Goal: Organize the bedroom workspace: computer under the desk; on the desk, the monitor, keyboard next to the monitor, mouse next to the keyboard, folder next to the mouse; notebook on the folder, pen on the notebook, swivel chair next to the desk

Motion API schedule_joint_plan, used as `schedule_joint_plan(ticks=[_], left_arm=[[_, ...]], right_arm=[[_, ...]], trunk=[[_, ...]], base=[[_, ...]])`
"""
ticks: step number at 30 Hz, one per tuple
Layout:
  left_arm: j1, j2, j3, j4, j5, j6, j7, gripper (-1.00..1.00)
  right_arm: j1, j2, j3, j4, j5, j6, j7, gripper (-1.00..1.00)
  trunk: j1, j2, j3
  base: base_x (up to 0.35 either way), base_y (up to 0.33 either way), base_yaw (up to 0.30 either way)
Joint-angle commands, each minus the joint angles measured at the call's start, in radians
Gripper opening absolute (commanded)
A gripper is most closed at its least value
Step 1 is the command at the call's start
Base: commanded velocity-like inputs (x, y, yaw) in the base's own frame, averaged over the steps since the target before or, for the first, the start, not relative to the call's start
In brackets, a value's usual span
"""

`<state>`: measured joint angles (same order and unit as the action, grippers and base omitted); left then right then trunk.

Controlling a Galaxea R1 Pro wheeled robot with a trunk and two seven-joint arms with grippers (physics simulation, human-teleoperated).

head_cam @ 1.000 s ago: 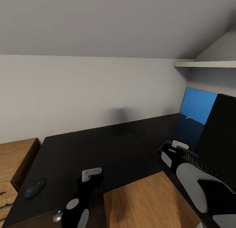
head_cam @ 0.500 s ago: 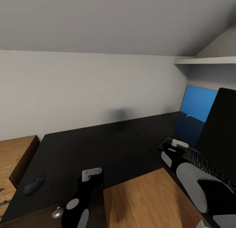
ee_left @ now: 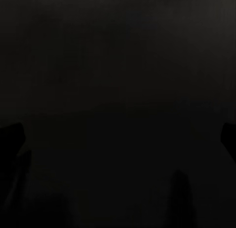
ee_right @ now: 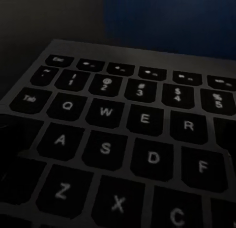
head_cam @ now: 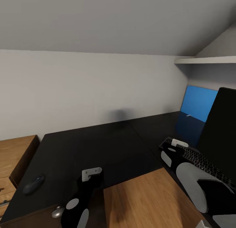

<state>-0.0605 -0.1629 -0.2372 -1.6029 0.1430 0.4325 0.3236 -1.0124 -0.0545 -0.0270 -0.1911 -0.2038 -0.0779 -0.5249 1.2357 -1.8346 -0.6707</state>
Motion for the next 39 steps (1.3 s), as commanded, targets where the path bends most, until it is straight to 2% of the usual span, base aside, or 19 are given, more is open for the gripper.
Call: schedule_joint_plan(ticks=[1, 32, 39], left_arm=[[-0.001, 0.000, -0.001, -0.002, 0.010, 0.003, 0.009, 1.00], [-0.001, 0.002, 0.001, -0.014, 0.009, 0.006, 0.011, 1.00], [-0.001, 0.002, 0.001, -0.011, 0.010, 0.008, 0.009, 1.00]], right_arm=[[0.000, 0.001, -0.018, 0.022, -0.024, -0.006, 0.003, 1.00], [0.000, -0.001, -0.018, 0.019, -0.023, -0.006, 0.005, 1.00], [0.000, -0.004, -0.019, 0.018, -0.023, -0.006, 0.005, 1.00]], trunk=[[0.000, 0.000, -0.002], [0.000, 0.000, -0.038], [0.000, 0.000, -0.041]], base=[[0.000, 0.000, 0.087], [0.000, 0.000, 0.163], [0.000, 0.000, 0.055]])
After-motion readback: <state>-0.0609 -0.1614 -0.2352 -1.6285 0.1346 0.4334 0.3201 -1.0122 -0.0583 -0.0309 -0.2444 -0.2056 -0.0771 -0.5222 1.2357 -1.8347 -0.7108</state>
